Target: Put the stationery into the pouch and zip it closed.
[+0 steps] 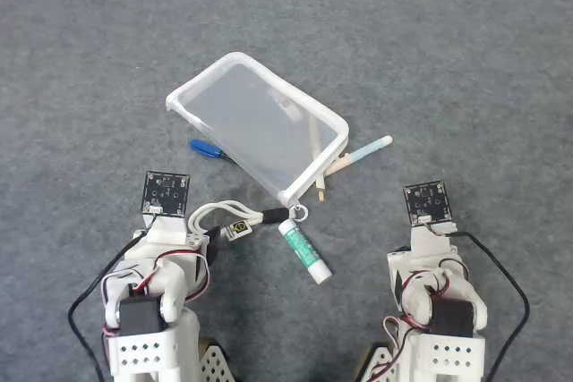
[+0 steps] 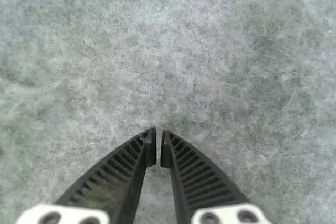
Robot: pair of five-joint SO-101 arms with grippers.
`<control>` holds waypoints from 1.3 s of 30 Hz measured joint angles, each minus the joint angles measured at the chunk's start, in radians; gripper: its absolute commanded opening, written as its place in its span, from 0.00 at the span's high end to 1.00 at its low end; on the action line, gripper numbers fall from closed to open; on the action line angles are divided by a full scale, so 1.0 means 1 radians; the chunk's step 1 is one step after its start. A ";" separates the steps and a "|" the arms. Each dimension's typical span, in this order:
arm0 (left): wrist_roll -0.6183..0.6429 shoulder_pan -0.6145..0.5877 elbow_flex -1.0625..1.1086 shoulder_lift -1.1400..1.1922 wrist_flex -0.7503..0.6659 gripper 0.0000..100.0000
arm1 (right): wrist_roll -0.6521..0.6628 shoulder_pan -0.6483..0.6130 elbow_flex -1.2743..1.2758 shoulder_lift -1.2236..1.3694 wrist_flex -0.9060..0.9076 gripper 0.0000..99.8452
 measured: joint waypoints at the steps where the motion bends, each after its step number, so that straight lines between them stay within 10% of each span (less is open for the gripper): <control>1: 0.000 0.000 0.000 0.000 0.000 0.75 | 0.000 0.000 0.000 0.000 0.000 0.97; 39: 0.000 0.015 0.000 0.000 0.000 0.74 | 0.000 0.000 0.000 0.000 0.000 0.97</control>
